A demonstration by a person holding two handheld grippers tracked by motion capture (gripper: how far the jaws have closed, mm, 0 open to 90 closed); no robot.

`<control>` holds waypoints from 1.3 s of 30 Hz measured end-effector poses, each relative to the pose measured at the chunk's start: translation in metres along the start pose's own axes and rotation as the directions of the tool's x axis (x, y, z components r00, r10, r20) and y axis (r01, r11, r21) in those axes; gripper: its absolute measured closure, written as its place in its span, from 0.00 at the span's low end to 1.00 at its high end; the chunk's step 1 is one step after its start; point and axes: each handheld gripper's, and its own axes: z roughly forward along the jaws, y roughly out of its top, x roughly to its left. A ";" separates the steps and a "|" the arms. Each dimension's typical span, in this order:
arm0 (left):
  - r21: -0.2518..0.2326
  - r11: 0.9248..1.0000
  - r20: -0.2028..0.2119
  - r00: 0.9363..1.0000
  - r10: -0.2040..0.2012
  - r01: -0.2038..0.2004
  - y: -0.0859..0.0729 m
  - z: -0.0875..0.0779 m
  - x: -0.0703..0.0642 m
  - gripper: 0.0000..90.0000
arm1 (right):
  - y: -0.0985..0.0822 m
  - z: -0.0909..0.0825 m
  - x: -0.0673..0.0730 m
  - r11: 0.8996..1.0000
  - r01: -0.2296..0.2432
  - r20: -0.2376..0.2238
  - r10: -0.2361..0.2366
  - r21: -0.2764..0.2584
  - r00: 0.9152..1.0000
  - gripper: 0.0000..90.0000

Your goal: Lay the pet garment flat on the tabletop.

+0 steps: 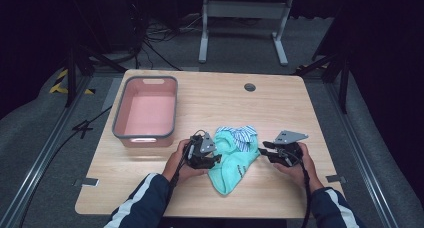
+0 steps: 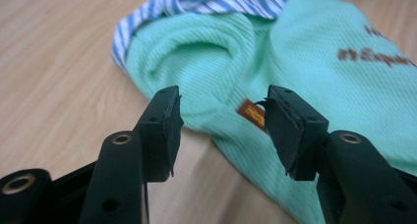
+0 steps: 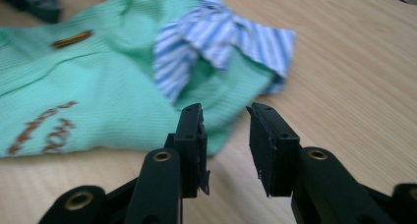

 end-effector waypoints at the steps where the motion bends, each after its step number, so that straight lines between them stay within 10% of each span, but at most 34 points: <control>1: 0.002 1.000 0.004 1.000 -0.005 0.005 0.003 0.004 0.001 0.56 | 0.001 0.001 0.003 1.000 0.012 0.003 -0.012 -0.002 1.000 0.76; 13: 0.048 0.999 0.079 0.997 0.000 -0.004 0.001 0.020 0.008 0.97 | -0.005 0.024 0.002 0.999 -0.006 0.054 0.004 0.048 0.999 0.84; 30: 0.083 0.997 0.076 0.997 -0.005 -0.002 -0.014 -0.003 0.020 0.99 | -0.005 0.024 0.000 0.998 -0.011 0.059 0.007 0.069 0.998 0.91; 39: 0.002 0.997 0.042 0.996 -0.075 0.075 -0.007 0.000 0.027 0.82 | 0.001 0.021 -0.002 0.998 -0.024 0.049 0.022 0.057 0.999 0.87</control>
